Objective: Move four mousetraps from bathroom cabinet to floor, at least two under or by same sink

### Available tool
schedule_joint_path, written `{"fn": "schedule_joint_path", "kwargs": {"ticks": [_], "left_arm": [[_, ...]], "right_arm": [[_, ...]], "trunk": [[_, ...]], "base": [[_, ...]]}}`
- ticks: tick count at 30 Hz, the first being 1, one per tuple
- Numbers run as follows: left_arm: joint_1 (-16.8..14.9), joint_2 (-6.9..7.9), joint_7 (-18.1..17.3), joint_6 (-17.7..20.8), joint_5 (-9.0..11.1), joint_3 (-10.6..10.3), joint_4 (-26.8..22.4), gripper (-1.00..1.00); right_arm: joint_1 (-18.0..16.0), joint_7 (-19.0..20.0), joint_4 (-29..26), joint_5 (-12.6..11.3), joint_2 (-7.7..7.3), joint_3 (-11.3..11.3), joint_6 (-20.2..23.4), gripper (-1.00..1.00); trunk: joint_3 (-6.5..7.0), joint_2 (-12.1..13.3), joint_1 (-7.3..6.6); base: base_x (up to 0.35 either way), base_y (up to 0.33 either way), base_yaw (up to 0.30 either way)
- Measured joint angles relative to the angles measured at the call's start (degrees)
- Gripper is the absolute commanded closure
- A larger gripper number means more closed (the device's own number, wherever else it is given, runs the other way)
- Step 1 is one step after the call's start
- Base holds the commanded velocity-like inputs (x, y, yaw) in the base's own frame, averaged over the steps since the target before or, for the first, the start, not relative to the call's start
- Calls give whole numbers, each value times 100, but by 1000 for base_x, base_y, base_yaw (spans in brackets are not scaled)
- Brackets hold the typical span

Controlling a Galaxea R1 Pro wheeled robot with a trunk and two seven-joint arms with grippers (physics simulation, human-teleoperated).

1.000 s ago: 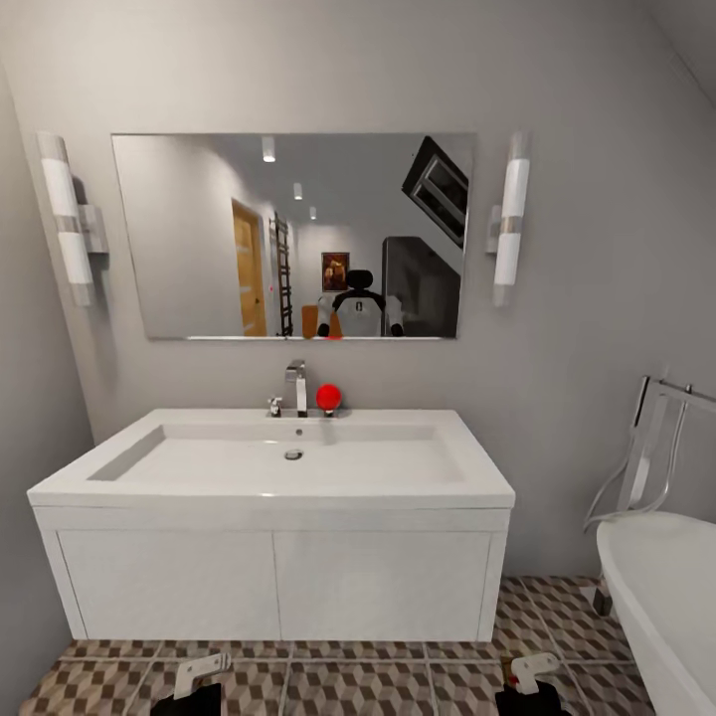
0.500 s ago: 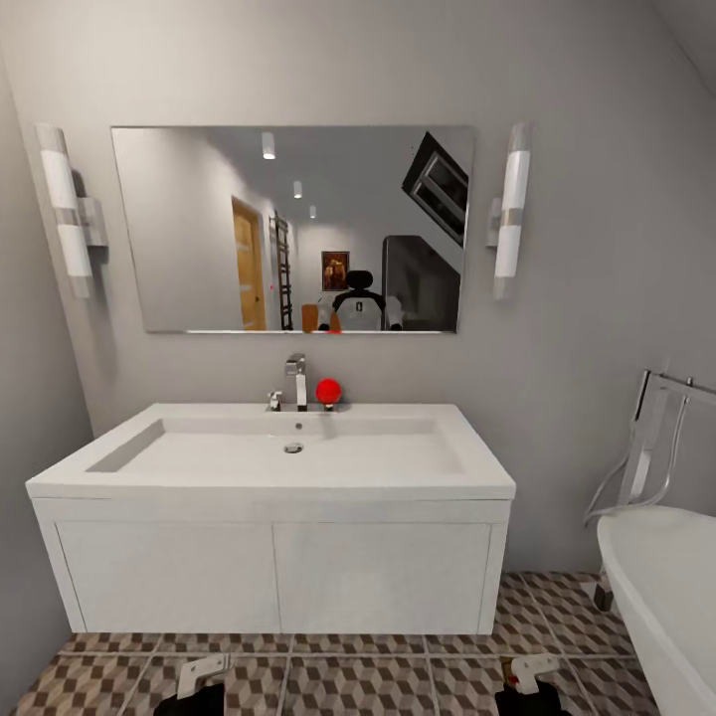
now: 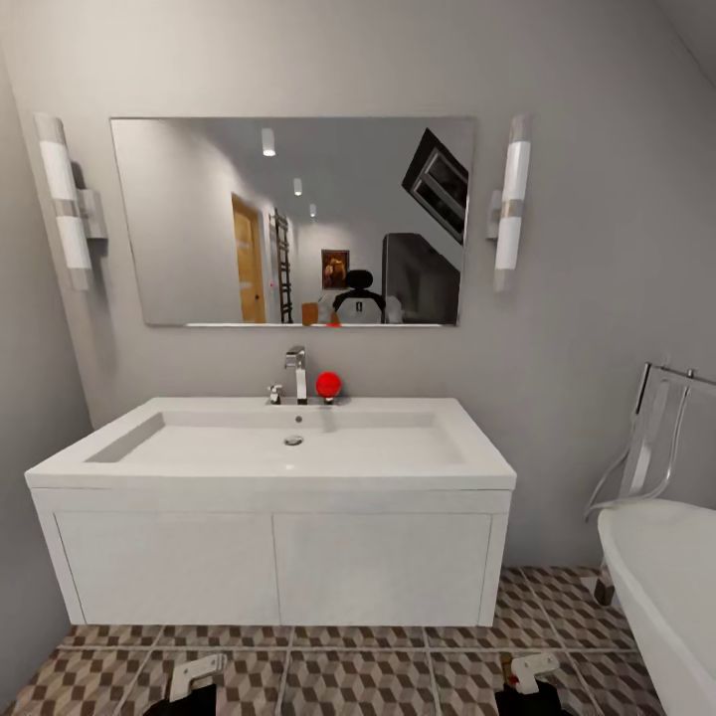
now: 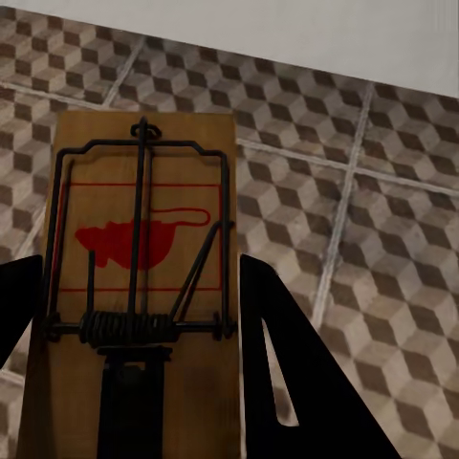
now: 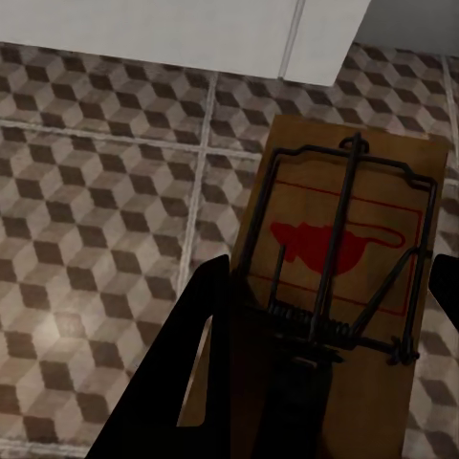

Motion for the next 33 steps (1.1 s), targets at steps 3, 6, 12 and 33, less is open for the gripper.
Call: {"fn": "schedule_joint_path", "kwargs": {"ticks": [3, 6, 12, 33], "left_arm": [[0, 10, 18, 4, 1, 3, 0, 100], [0, 18, 29, 12, 5, -2, 0, 100], [0, 29, 33, 24, 6, -12, -4, 100], [-91, 155, 941, 1650, -95, -18, -2279, 100]], "right_arm": [[0, 0, 1, 0, 0, 0, 0, 100], [0, 0, 2, 0, 0, 0, 0, 100], [0, 0, -2, -1, 0, -2, 0, 100], [-15, -922, -1303, -38, -7, -54, 37, 100]], "trunk": [[-54, -120, 66], [-108, -241, 132], [-215, -481, 264], [-592, -1324, 725]], "base": [[0, 0, 0], [0, 0, 0], [0, 0, 0], [0, 0, 0]]}}
